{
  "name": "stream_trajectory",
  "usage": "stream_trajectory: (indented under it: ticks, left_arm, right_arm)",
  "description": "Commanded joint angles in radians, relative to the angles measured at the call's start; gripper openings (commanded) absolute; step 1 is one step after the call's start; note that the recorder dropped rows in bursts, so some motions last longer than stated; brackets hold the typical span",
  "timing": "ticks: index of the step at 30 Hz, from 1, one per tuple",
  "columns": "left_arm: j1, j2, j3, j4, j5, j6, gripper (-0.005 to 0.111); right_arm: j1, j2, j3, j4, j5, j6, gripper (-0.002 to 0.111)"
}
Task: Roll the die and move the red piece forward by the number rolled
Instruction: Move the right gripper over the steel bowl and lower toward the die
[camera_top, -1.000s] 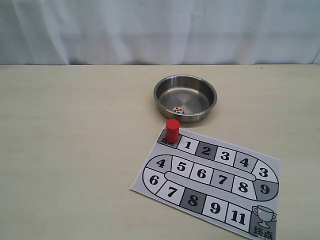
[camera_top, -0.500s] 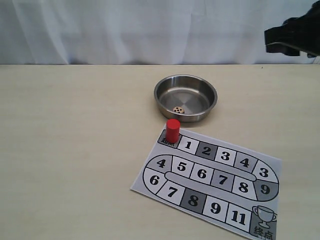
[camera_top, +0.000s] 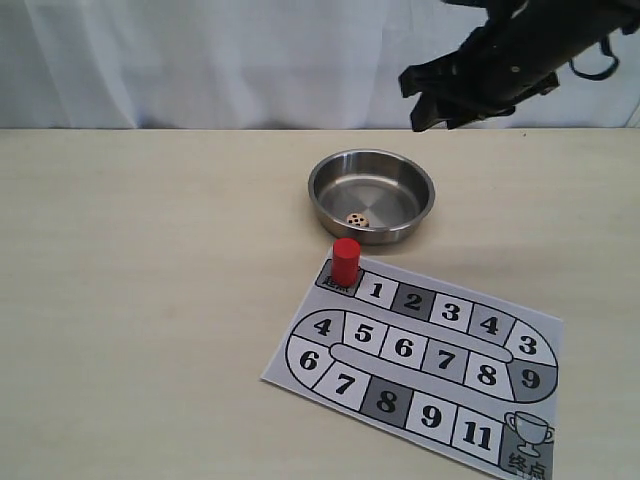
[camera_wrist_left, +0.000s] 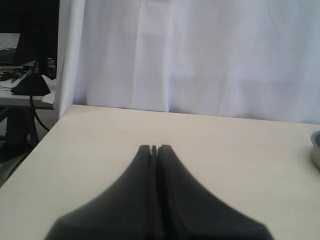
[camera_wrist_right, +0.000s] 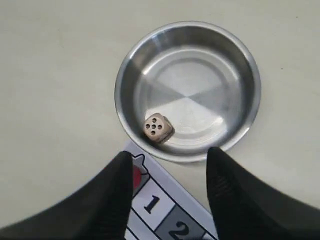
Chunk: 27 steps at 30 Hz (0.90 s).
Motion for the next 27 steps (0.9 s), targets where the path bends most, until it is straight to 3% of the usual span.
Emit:
stream_trajectory:
  ticks: [1,11,16,27]
  left_arm:
    - [-0.008,-0.001,-0.007,-0.002,-0.01,-0.002,0.0]
    - [-0.008,-0.001,-0.007,-0.002,-0.012,-0.002,0.0]
    - [-0.008,-0.001,-0.007,-0.002,-0.012,-0.002,0.0]
    - [-0.008,-0.001,-0.007,-0.002,-0.012,-0.002,0.0]
  right_arm:
    - [0.081,0.092,-0.094,-0.158,0.022,0.166,0.045]
    - [0.11,0.322,-0.366,-0.157,0.225,0.355,0.045]
    - [0.11,0.421,-0.492,-0.153,0.304,0.444,0.055]
    - [0.11,0.558,-0.536,-0.153,0.226,0.459,0.056]
